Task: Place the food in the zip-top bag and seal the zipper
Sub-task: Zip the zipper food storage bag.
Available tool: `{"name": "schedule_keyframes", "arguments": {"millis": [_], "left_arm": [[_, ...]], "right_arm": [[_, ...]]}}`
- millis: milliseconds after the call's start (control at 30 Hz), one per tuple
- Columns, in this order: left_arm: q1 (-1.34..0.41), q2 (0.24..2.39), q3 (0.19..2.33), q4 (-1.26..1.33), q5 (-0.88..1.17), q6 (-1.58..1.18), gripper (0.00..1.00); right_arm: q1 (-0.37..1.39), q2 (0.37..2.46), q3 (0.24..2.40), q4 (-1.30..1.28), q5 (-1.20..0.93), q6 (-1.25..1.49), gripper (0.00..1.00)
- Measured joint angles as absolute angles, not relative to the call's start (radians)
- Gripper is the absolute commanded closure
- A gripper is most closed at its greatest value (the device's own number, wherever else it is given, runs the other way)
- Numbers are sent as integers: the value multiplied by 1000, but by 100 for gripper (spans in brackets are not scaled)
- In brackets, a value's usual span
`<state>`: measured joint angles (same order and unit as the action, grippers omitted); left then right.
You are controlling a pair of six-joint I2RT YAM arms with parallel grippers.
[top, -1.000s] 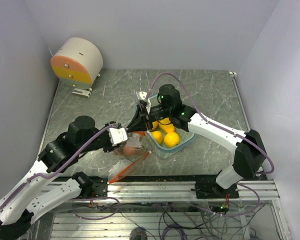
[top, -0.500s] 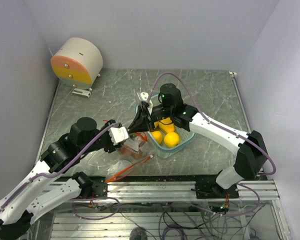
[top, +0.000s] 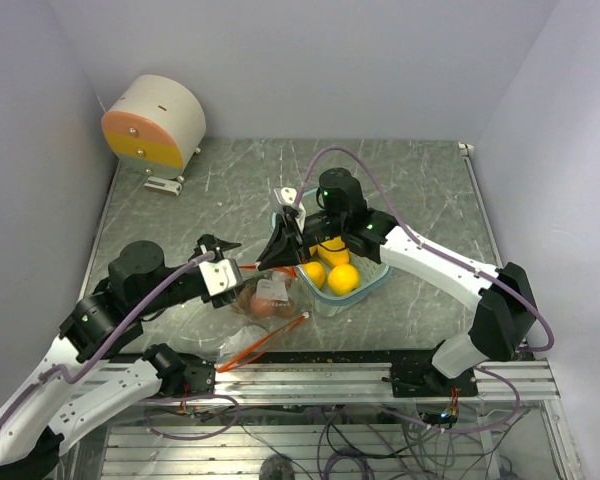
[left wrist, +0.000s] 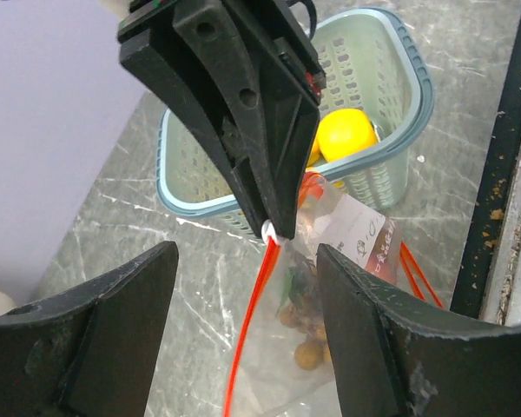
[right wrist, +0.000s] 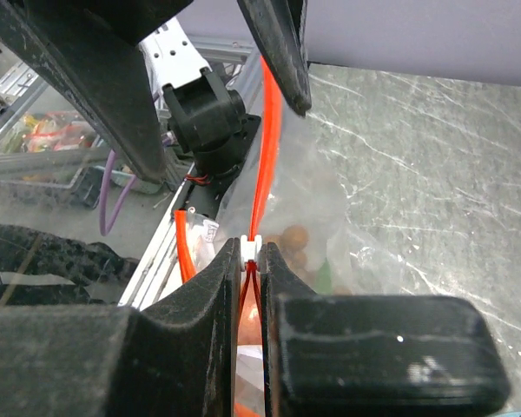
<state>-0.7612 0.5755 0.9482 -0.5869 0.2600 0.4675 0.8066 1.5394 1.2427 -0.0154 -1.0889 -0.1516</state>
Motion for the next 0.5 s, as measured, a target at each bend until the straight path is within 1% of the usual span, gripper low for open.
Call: {"name": "schedule_keyframes", "arguments": {"millis": [333, 433, 500], "left_arm": [[-761, 735, 968, -658, 358, 479, 28], [-761, 754, 970, -691, 357, 478, 33], [-761, 748, 970, -705, 351, 474, 41]], "right_arm": [[807, 1538, 1261, -46, -1089, -175, 100], [807, 1532, 1262, -56, -1088, -181, 100], [807, 1526, 1262, -62, -1088, -185, 100]]}}
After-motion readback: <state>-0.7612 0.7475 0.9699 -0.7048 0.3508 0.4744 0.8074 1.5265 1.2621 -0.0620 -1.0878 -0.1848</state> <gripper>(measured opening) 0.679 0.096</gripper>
